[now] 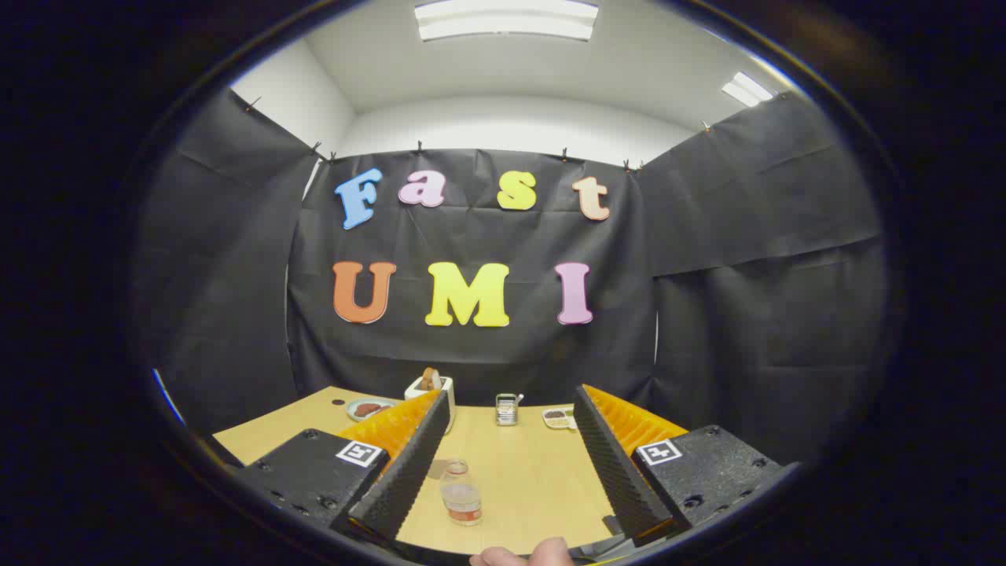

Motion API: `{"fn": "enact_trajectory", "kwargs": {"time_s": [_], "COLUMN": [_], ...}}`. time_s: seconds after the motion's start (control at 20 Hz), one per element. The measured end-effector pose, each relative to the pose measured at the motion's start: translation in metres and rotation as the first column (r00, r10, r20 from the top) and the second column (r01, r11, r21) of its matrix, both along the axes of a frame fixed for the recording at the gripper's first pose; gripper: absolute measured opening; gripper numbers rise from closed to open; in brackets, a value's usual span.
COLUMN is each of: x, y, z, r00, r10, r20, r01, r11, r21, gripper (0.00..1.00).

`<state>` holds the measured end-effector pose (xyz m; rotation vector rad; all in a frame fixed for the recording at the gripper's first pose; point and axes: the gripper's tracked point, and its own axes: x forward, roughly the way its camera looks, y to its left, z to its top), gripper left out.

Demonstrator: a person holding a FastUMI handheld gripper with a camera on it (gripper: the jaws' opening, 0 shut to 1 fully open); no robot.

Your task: Take the bottle from table, then pour the juice into the cup, finally place the bottle on the coaster

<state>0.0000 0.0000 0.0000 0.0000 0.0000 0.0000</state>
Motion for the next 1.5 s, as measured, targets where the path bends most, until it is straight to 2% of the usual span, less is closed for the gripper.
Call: {"fn": "enact_trajectory", "kwargs": {"time_s": [1.05, 1.5], "x": [0.016, 0.025], "y": [0.013, 0.025], "z": [-0.020, -0.054], "r00": [0.999, 0.997], "r10": [0.021, 0.057], "r20": [-0.025, -0.042], "r01": [-0.021, -0.059], "r11": [1.000, 0.997], "r21": [-0.007, -0.044], "gripper": [1.00, 1.00]}}
